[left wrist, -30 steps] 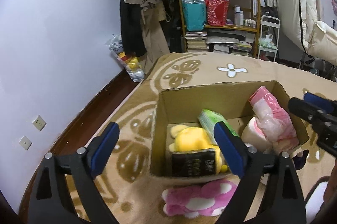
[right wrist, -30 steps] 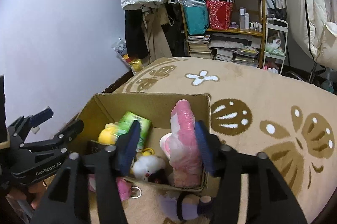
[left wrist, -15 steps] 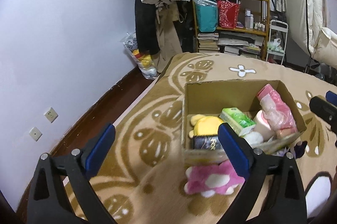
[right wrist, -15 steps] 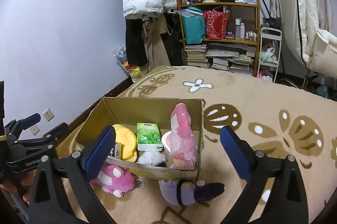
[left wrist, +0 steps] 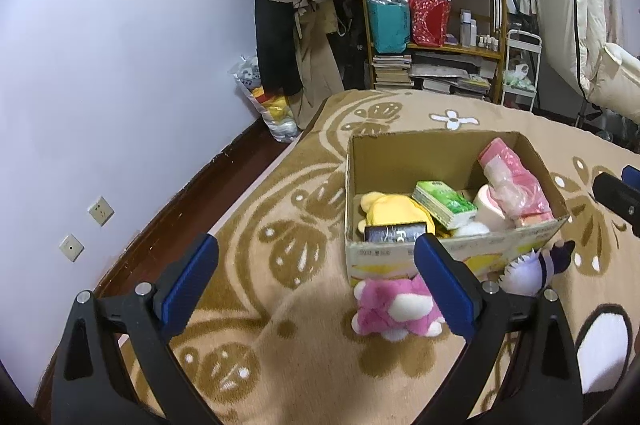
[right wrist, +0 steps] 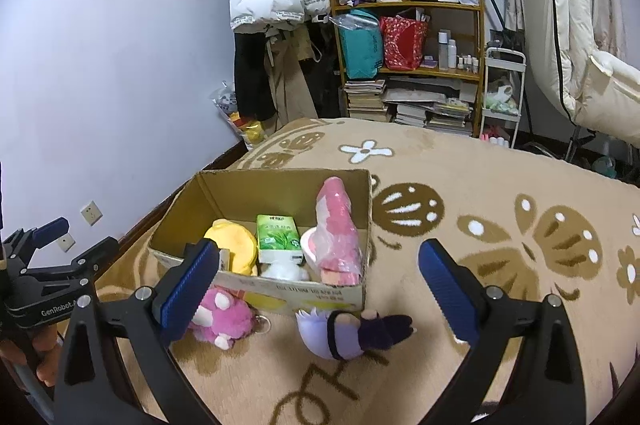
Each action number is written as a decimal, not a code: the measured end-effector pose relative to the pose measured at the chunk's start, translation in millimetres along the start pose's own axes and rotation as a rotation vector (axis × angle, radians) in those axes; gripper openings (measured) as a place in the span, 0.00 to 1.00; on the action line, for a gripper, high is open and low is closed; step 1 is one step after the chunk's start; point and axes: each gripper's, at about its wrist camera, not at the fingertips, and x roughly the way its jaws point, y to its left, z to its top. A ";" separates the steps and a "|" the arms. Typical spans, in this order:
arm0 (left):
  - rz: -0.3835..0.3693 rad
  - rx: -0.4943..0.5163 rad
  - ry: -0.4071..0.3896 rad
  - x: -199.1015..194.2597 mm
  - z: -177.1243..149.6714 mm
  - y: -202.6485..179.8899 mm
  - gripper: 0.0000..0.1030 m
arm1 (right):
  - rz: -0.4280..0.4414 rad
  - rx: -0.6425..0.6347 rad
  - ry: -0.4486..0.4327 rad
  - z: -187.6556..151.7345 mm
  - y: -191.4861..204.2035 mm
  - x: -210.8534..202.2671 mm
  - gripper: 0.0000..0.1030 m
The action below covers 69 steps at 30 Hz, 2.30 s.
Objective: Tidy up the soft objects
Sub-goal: 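Withdraw both tools from the box toward the pink bear and doll plush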
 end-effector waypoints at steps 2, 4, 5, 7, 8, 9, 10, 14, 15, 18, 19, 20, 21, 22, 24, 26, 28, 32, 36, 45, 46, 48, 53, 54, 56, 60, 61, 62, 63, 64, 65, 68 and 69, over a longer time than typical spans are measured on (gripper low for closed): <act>0.001 -0.001 0.009 -1.0 -3.3 0.6 0.95 | -0.001 0.006 0.007 -3.0 -2.7 -1.3 1.00; 0.001 -0.003 0.015 -0.4 -3.5 -0.6 0.95 | 0.000 0.012 0.012 -5.0 -4.7 -1.3 1.00; 0.002 -0.004 0.017 -0.5 -4.5 -0.3 0.95 | 0.001 0.013 0.017 -5.8 -5.8 -0.6 1.00; 0.002 -0.005 0.023 0.0 -5.8 -0.1 0.95 | 0.001 0.011 0.023 -8.6 -5.9 1.2 1.00; 0.002 -0.006 0.026 0.4 -6.3 -0.3 0.95 | 0.002 0.011 0.024 -10.2 -6.2 2.3 1.00; 0.003 -0.006 0.028 1.0 -6.9 -0.4 0.95 | 0.005 0.011 0.024 -11.8 -5.9 2.8 1.00; 0.005 -0.005 0.030 2.0 -7.0 -0.7 0.95 | 0.010 0.010 0.025 -13.0 -6.1 3.6 1.00; 0.012 -0.004 0.037 6.2 -7.3 -2.1 0.95 | 0.017 0.003 0.047 -17.3 -5.6 10.8 1.00; 0.016 -0.003 0.038 7.3 -7.7 -2.2 0.95 | 0.019 0.005 0.054 -18.4 -6.1 12.9 1.00; 0.024 -0.001 0.046 11.7 -8.5 -4.1 0.95 | 0.019 0.014 0.073 -21.8 -8.0 19.5 1.00; 0.027 -0.003 0.051 13.9 -9.0 -4.9 0.95 | 0.018 0.018 0.081 -23.5 -8.6 21.4 1.00; 0.028 -0.005 0.055 15.6 -9.7 -5.2 0.95 | 0.018 0.022 0.089 -24.5 -9.4 23.3 1.00; 0.031 -0.008 0.060 17.4 -10.7 -5.4 0.95 | 0.019 0.026 0.097 -25.9 -10.7 25.4 1.00; 0.033 -0.009 0.065 19.7 -10.6 -5.9 0.95 | 0.021 0.033 0.108 -27.5 -12.0 28.2 1.00; 0.040 -0.011 0.076 24.6 -12.0 -8.5 0.95 | 0.023 0.043 0.122 -29.4 -13.4 32.1 1.00; 0.043 -0.013 0.086 28.8 -13.3 -11.2 0.95 | 0.022 0.050 0.136 -31.7 -14.7 36.1 1.00; 0.041 -0.009 0.099 34.0 -14.5 -14.7 0.95 | 0.022 0.055 0.147 -33.9 -15.9 40.0 1.00; 0.034 -0.004 0.119 43.8 -17.5 -25.3 0.95 | 0.023 0.073 0.169 -36.2 -19.4 48.2 1.00; 0.036 -0.007 0.129 51.2 -18.5 -36.7 0.95 | 0.025 0.092 0.186 -37.7 -23.5 54.5 1.00; 0.035 -0.010 0.156 67.4 -23.0 -56.4 0.95 | 0.035 0.131 0.226 -42.3 -32.4 66.5 1.00; 0.036 -0.013 0.155 69.1 -22.9 -58.0 0.95 | 0.036 0.135 0.232 -42.9 -33.3 68.3 1.00; 0.040 -0.016 0.153 71.7 -23.5 -61.1 0.95 | 0.038 0.141 0.240 -44.3 -33.0 71.0 1.00; 0.041 -0.025 0.160 80.9 -26.2 -69.5 0.95 | 0.039 0.151 0.266 -47.7 -36.2 77.6 1.00; 0.041 -0.027 0.161 82.9 -27.2 -71.3 0.95 | 0.040 0.153 0.271 -48.6 -36.9 78.7 1.00; 0.035 -0.025 0.165 86.4 -29.0 -75.1 0.95 | 0.036 0.157 0.280 -49.8 -38.2 81.2 1.00; 0.020 -0.017 0.166 91.5 -33.6 -84.3 0.95 | 0.030 0.162 0.291 -50.4 -41.4 84.8 1.00; 0.016 -0.013 0.163 92.4 -34.5 -87.1 0.95 | 0.029 0.165 0.294 -50.5 -42.3 85.4 1.00; 0.013 -0.008 0.161 92.7 -35.3 -89.2 0.95 | 0.027 0.170 0.298 -50.8 -43.5 86.1 1.00; 0.009 -0.001 0.162 93.5 -35.9 -91.6 0.95 | 0.027 0.174 0.301 -51.1 -44.4 86.7 1.00; 0.007 0.007 0.162 94.4 -36.7 -94.0 0.95 | 0.026 0.175 0.304 -51.4 -45.2 87.4 1.00; 0.006 0.017 0.163 95.5 -37.4 -96.7 0.95 | 0.025 0.176 0.307 -51.6 -45.8 87.8 1.00; 0.017 0.041 0.165 99.8 -39.5 -102.8 0.95 | 0.019 0.177 0.315 -51.8 -46.6 90.1 1.00; 0.025 0.049 0.169 102.2 -40.5 -104.4 0.95 | 0.017 0.176 0.317 -51.8 -46.1 90.6 1.00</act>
